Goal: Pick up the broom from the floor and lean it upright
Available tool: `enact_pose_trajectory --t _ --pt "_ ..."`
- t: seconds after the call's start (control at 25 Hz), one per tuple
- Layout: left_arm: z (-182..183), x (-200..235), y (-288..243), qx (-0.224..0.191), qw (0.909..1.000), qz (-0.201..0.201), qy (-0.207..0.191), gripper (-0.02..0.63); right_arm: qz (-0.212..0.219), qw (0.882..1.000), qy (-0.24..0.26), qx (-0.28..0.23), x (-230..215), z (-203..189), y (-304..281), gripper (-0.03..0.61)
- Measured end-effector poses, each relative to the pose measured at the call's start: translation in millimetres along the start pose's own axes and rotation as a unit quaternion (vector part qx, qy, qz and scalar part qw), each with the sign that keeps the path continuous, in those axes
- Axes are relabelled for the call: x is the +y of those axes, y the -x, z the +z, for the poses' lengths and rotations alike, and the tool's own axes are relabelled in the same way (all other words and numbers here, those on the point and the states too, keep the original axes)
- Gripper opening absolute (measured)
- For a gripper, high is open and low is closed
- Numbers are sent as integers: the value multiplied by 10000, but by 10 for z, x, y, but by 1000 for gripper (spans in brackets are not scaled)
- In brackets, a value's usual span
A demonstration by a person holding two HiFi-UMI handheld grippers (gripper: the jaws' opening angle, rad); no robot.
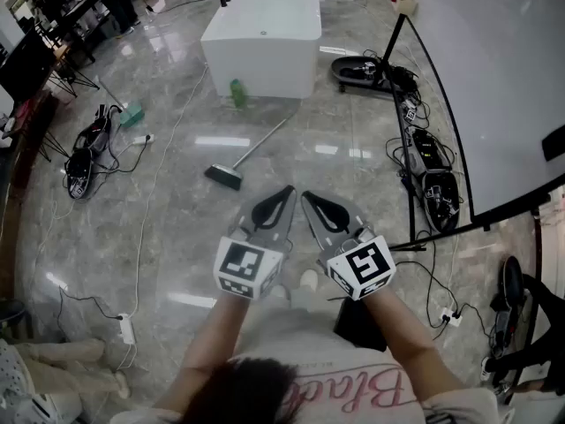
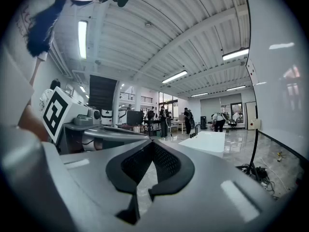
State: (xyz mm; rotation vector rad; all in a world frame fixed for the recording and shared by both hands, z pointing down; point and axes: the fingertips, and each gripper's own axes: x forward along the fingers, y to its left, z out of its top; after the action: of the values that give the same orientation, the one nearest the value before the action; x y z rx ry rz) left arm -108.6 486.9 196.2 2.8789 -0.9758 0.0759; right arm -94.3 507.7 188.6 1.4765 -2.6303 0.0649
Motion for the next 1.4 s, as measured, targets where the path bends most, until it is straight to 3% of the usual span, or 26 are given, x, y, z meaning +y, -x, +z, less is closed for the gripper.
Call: enact_pose_trajectory --t 0.52,1.16,1.4 --pt "-27 113 -152 31 9997 204 98 0 135 9998 -147 -78 -173 -22 -57 2" --pt "-11 156 -621 27 9978 651 155 0 428 9988 -226 31 -758 -175 -62 2" --pt "-32 368 -798 23 9970 755 167 0 442 9987 -258 61 -957 -241 -199 2"
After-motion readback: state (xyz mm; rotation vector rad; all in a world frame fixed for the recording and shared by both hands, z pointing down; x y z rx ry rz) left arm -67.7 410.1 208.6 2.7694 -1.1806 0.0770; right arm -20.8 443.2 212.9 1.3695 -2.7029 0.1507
